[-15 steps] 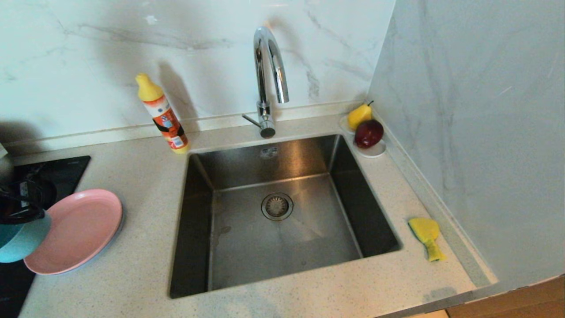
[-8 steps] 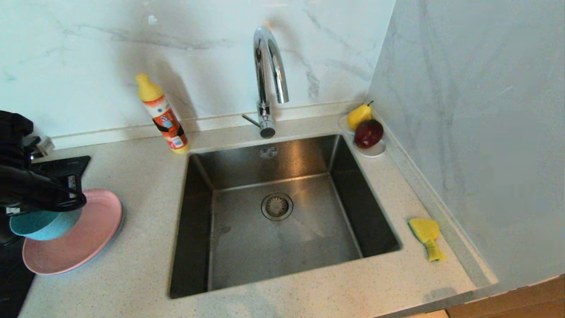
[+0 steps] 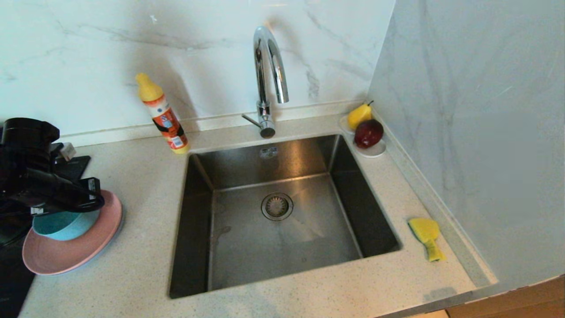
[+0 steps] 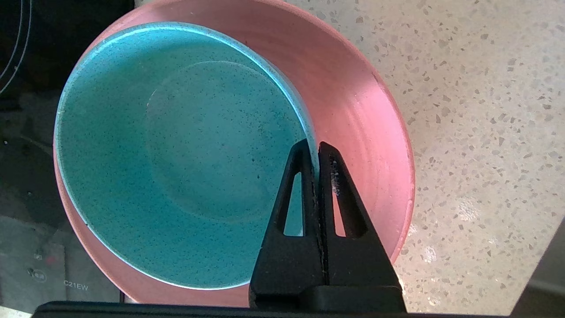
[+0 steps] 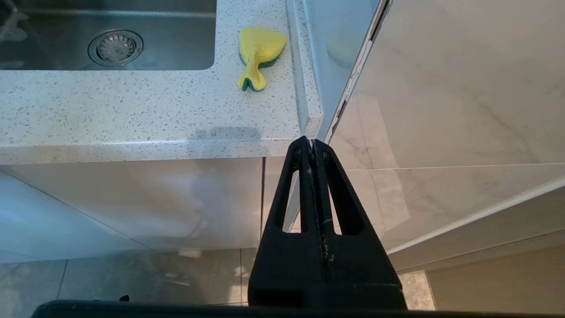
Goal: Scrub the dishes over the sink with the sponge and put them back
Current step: Place the bowl on the plate
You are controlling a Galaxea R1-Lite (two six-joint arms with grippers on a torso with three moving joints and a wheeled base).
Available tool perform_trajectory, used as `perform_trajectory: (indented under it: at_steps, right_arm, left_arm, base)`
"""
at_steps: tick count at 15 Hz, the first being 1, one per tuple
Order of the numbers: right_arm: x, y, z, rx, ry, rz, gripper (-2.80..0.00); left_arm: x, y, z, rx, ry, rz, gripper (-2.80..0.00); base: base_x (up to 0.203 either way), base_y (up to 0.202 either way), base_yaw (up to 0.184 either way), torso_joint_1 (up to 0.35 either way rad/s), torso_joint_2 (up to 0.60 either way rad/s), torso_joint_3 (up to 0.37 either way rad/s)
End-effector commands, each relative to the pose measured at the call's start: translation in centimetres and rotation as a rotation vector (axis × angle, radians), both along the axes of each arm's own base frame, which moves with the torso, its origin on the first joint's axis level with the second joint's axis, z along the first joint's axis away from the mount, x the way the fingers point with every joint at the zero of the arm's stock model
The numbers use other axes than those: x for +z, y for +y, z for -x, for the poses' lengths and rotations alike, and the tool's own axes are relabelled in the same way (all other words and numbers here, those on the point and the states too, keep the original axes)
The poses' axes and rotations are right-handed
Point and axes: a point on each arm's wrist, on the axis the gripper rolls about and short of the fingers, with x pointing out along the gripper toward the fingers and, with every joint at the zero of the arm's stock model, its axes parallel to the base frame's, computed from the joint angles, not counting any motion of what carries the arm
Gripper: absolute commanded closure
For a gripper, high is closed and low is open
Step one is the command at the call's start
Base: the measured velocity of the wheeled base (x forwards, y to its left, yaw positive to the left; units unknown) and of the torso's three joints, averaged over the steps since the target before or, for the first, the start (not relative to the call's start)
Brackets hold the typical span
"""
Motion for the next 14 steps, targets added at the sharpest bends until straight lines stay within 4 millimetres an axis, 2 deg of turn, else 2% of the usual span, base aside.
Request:
perform_trajectory:
  at_steps: [1, 2, 3, 8, 14]
  right_arm:
    - [0.0, 0.0, 0.0, 0.001, -0.002, 0.001, 0.0]
    - [0.0, 0.0, 0.0, 0.001, -0.002, 0.001, 0.0]
    - [0.0, 0.0, 0.0, 0.001, -0.002, 0.001, 0.0]
    - [0.0, 0.0, 0.0, 0.001, -0.002, 0.001, 0.0]
    - [0.0, 0.0, 0.0, 0.001, -0.002, 0.001, 0.0]
  left_arm:
    - [-0.2, 0.0, -0.2, -0.001, 0.007, 0.002, 0.0]
    - [-0.2, 0.0, -0.2, 0.003, 0.007, 0.005, 0.0]
    - [-0.1, 0.0, -0.1, 0.004, 0.005, 0.005, -2.8]
    - [1.3, -0.2, 0.6, -0.006, -0.041, -0.005, -2.8]
    - [7.4, -1.5, 4.0, -0.071, -0.245, -0.024, -2.8]
  base:
    - [0.0, 0.0, 0.0, 0.0, 0.0, 0.0]
    - [0.0, 0.0, 0.0, 0.0, 0.0, 0.0]
    - [0.0, 0.0, 0.0, 0.0, 0.0, 0.0]
    - [0.0, 0.0, 0.0, 0.0, 0.0, 0.0]
    - [0.0, 0.0, 0.0, 0.0, 0.0, 0.0]
